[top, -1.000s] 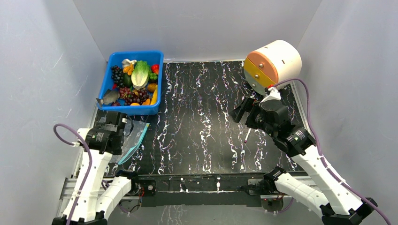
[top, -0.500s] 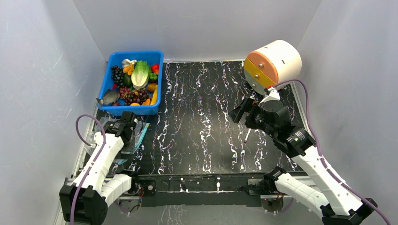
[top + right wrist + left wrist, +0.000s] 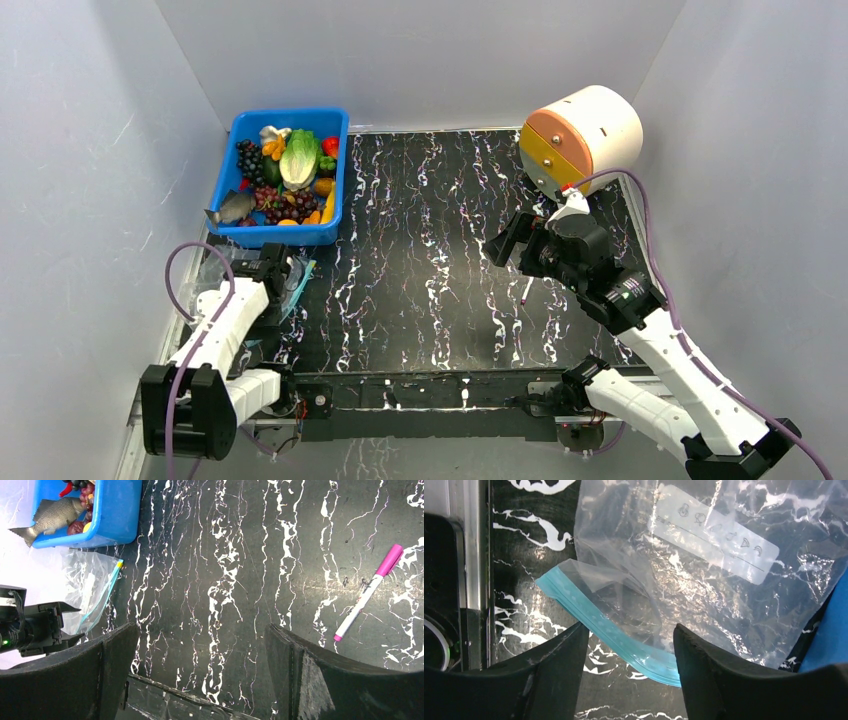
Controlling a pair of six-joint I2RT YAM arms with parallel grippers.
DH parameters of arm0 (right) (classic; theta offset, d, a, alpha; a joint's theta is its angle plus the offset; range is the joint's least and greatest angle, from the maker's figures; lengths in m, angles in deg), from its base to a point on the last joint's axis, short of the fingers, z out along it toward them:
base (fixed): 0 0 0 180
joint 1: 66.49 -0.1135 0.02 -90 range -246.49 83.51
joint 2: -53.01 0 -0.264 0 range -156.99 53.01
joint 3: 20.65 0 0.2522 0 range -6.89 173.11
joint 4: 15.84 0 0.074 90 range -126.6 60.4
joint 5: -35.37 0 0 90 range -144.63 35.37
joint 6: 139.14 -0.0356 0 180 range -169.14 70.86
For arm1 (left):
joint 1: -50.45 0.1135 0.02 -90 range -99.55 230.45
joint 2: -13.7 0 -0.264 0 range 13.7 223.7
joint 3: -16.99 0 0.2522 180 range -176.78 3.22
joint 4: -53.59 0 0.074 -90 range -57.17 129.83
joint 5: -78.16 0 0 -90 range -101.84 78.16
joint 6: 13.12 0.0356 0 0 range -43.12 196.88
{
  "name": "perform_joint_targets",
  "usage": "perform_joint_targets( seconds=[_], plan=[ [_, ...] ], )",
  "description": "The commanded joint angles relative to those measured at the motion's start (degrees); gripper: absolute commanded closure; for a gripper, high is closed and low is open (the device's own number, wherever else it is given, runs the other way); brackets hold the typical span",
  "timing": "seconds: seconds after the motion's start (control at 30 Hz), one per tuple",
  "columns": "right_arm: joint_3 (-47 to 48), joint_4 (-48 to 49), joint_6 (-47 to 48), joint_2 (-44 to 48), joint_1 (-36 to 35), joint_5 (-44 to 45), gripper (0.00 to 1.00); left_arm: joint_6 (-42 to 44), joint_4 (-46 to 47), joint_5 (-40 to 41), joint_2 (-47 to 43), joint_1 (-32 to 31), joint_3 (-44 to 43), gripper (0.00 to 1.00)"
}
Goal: Place the food in the zip-top bag and seal the zipper
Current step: Pick up the zipper food storage bag at the corner of the board.
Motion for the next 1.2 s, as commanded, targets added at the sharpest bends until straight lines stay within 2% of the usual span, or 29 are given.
perform_joint_targets(
  seconds=[0.0,0.13,0.17,0.23,0.27,0.5,0.67,0.87,0.97,1.07,1.17],
  plan=[
    [1.34,2.19,1.02,1.00,-0.18,0.70,0.04,-2.22,-0.14,6.70,1.49,0.86,0.36,0.40],
    [1.91,1.74,0.93,1.48,-0.23,1.44,0.04,-2.23,1.81,7.02,1.44,1.39,2.01,0.43],
    [1.93,1.65,0.85,1.54,-0.23,1.63,0.04,-2.16,2.24,6.94,1.46,1.49,2.42,0.46],
    [2.13,1.54,0.69,1.64,-0.20,1.75,0.04,-1.12,3.57,7.08,1.33,1.63,3.11,0.71],
    [2.31,1.44,0.59,1.77,-0.18,1.75,0.04,-0.03,4.02,7.05,1.04,1.61,3.24,0.99],
    [5.27,-1.24,-0.60,2.27,-0.22,1.52,0.04,2.32,-5.74,8.44,0.99,1.63,-2.26,1.00],
    [6.12,-1.51,-0.82,3.65,-0.16,3.13,0.04,15.20,-8.96,9.44,0.80,1.59,-8.84,1.00],
    [6.77,-1.91,-2.57,3.93,-0.23,3.02,0.06,18.10,-19.22,15.08,0.26,1.61,-17.23,1.00],
    [6.63,-1.02,-3.68,3.48,-0.18,2.07,0.07,27.81,-15.23,14.04,-3.35,1.63,-20.61,1.00],
    [6.75,0.64,-4.12,1.75,-0.27,-0.67,0.09,45.21,-4.98,8.28,-7.98,1.63,-22.87,1.00],
    [5.68,4.08,-1.96,-0.15,-0.23,-4.53,0.11,54.42,2.92,2.52,-14.39,1.63,-22.60,1.00]
  ],
)
